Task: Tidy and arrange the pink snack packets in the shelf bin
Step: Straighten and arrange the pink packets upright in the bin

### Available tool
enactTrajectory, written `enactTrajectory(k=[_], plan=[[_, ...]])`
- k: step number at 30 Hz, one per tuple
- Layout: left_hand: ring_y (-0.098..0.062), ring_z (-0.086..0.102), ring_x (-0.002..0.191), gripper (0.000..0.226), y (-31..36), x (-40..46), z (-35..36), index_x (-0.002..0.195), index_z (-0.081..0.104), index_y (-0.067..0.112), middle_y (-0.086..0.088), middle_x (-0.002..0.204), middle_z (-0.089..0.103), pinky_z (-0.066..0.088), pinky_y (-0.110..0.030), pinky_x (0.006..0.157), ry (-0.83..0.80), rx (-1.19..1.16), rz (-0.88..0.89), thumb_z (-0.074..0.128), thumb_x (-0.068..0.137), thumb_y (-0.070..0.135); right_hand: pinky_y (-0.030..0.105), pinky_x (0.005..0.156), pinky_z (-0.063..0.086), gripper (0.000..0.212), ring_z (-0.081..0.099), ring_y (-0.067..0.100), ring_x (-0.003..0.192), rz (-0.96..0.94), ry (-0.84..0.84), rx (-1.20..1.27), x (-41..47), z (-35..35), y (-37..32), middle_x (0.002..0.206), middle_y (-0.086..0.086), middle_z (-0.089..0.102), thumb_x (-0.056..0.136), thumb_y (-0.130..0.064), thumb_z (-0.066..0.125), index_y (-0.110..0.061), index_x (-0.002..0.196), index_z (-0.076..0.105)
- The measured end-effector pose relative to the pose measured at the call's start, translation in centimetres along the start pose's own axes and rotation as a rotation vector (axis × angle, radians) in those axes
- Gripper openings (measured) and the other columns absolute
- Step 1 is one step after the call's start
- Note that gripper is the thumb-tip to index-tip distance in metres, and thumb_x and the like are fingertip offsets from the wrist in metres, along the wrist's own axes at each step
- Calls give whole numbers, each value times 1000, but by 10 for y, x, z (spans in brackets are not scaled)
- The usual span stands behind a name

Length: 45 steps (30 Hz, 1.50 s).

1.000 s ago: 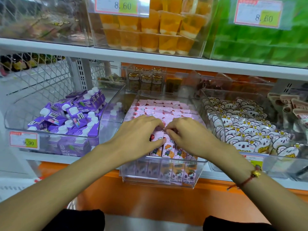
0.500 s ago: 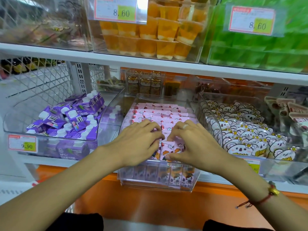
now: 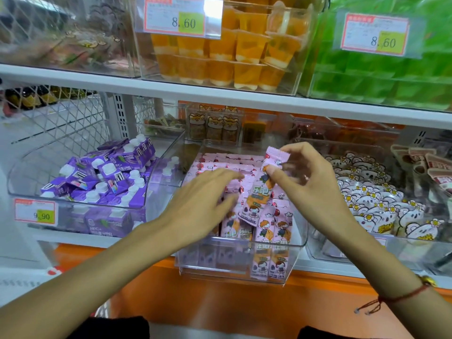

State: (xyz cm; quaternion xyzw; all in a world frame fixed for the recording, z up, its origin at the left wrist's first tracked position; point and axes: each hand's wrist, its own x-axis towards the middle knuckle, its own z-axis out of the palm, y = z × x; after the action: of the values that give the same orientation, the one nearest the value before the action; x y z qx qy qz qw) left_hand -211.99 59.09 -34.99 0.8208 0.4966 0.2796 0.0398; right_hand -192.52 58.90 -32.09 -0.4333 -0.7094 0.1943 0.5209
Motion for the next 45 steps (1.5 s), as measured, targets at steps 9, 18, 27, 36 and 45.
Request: enactTrajectory(k=[9,18,27,36,45], plan=[[-9,45,123,34,-6,7,-5,127,56,38,19,131,52,31,-24,74,-209,221,22,55,93,41,12,67,45,20,65,3,73,110,20,18,-1,-1,7,73,-6,68,87,-20,68,-18,103,55],[-3,50,113,35,8,3,-8,130,53,34,16,131,54,44,-31,92,44,-168,-79,35,101,40,16,64,54,27,68,7,75,369,206,548,3,-4,0,92,5,68,89,-10,63,-4,115,57],[2,56,91,39,20,-3,-10,106,59,39,22,106,61,49,-28,76,203,-304,-70,72,73,54,16,67,53,27,69,8,80,367,141,595,2,1,-5,93,4,69,85,-15,68,-6,110,61],[-4,61,107,35,21,1,-1,130,56,29,15,122,64,48,-37,97,36,-513,-82,55,95,31,28,99,49,34,63,9,111,336,-159,538,-3,8,-5,116,-1,69,93,-22,55,-15,126,56],[2,56,103,35,26,-2,8,108,55,34,22,107,62,46,-19,83,350,-447,-28,75,78,31,19,77,55,27,66,14,97,100,-26,375,-14,16,-15,100,10,68,78,-6,75,-6,99,57]])
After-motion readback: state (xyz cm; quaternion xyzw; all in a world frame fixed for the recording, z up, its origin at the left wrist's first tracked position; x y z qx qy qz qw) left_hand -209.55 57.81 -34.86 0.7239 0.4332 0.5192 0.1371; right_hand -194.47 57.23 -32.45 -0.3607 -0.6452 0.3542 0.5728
